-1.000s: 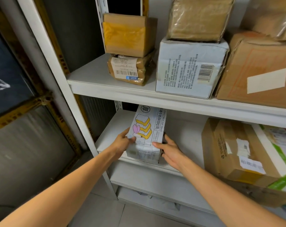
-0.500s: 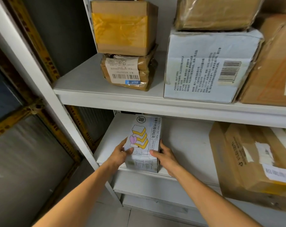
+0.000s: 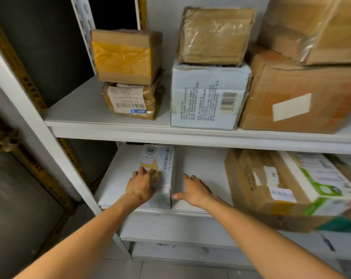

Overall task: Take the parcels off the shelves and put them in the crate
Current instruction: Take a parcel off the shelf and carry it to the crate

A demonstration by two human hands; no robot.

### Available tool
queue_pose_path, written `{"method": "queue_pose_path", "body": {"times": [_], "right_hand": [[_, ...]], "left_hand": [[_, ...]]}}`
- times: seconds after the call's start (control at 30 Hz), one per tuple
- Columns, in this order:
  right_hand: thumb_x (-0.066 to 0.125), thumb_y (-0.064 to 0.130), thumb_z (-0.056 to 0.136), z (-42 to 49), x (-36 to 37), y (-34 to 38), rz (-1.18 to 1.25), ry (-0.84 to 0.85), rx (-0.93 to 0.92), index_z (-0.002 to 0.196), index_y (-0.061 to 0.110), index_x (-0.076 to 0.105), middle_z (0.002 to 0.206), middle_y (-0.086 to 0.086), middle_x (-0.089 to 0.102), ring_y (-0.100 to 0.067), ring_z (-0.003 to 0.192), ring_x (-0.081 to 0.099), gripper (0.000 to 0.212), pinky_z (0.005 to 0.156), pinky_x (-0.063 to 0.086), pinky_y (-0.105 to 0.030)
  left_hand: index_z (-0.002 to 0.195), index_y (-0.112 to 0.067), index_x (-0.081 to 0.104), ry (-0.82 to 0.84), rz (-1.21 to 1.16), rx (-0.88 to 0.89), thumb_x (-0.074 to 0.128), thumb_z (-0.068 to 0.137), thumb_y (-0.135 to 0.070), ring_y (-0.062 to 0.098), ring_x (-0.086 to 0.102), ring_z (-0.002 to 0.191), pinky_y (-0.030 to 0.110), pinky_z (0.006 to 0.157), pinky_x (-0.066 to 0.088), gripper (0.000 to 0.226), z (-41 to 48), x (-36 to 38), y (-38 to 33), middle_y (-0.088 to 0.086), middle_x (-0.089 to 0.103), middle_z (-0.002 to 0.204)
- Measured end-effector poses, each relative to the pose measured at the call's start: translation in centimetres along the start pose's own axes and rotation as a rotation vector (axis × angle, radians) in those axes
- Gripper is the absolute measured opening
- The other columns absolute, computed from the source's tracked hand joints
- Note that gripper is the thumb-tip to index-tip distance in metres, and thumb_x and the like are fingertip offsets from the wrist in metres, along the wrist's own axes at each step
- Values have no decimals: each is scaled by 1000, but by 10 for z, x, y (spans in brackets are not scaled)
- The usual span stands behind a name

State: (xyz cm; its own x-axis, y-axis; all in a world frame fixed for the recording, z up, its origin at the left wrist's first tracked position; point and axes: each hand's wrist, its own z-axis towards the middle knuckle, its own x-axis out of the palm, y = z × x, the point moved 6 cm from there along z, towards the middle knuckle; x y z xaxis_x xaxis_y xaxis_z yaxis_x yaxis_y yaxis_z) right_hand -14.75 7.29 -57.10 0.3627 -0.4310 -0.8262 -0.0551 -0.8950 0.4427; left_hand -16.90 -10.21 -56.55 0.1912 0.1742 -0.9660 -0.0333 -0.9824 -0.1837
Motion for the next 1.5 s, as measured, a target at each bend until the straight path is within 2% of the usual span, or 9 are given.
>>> {"method": "queue_pose_path", "body": {"times": [0.2, 0.53, 0.63, 0.77, 0.93, 1.1, 1.17, 1.4, 1.5], "right_hand": [[63, 40, 89, -61, -44, -37, -262, -23, -17, 147, 7, 28, 147, -17, 31, -34, 134, 34, 75, 106, 35, -42], [61, 35, 92, -160, -114, -154, -261, -249, -48, 154, 15, 12, 160, -11, 10, -33, 146, 16, 82, 115, 23, -44], [64, 35, 89, -179, -127, -193, -248, -293, -53, 150, 14, 22, 152, -10, 25, -30, 138, 31, 77, 110, 32, -41], [67, 34, 87, -194, -129, -219, -308, -330, -120, 145, 10, 29, 143, -7, 32, -25, 129, 40, 73, 104, 38, -35], [67, 30, 86, -195, -116, -224, -375, -264, -124, 153, 6, 5, 160, -7, 4, -27, 147, 12, 94, 116, 23, -39], [60, 22, 91, -195, -108, -229, -410, -190, -70, 152, 2, 3, 162, -8, -9, -23, 147, -16, 86, 120, 11, -44], [58, 15, 92, -195, -105, -228, -383, -197, -66, 152, 2, 2, 161, -10, -10, -23, 146, -20, 84, 120, 7, -41], [43, -11, 87, -185, -105, -232, -164, -41, -74, 153, 8, -5, 159, -2, -21, -15, 143, -26, 84, 116, -3, -31], [44, -9, 90, -182, -100, -234, 77, -36, -68, 154, 12, 4, 161, 9, -8, -16, 148, -5, 78, 108, 9, -17]], "left_hand": [[148, -25, 30, 27, 51, 151, 68, 83, -35, 30, 49, 124, 41, 97, 46, 76, -35, -1, -98, 8, 44, 139], [147, -24, 31, -19, 18, 231, 69, 82, -41, 28, 50, 123, 41, 95, 46, 76, -84, 17, -253, 6, 49, 138], [146, -24, 32, -50, 4, 217, 70, 81, -44, 28, 52, 121, 40, 94, 47, 78, -94, 17, -281, 7, 51, 135], [144, -23, 35, -73, -102, 146, 72, 80, -42, 27, 55, 116, 37, 90, 48, 77, -100, 18, -293, 8, 54, 131], [139, -13, 43, -16, -382, 137, 68, 86, -34, 30, 57, 115, 32, 87, 47, 62, -105, 21, -306, 15, 56, 131], [133, -5, 48, 10, -622, 49, 51, 97, -42, 22, 54, 96, 28, 77, 45, 51, -96, 24, -317, 16, 57, 130], [134, -4, 47, 33, -761, -15, 51, 97, -41, 26, 56, 105, 31, 81, 49, 52, -91, 33, -315, 17, 56, 131], [138, -13, 44, 35, -1062, -165, 62, 93, -22, 35, 62, 109, 45, 90, 55, 49, -92, 52, -303, 18, 60, 126], [138, -13, 39, 65, -1059, -162, 59, 95, -15, 33, 60, 111, 44, 90, 55, 48, -93, 52, -303, 17, 57, 129]]}}
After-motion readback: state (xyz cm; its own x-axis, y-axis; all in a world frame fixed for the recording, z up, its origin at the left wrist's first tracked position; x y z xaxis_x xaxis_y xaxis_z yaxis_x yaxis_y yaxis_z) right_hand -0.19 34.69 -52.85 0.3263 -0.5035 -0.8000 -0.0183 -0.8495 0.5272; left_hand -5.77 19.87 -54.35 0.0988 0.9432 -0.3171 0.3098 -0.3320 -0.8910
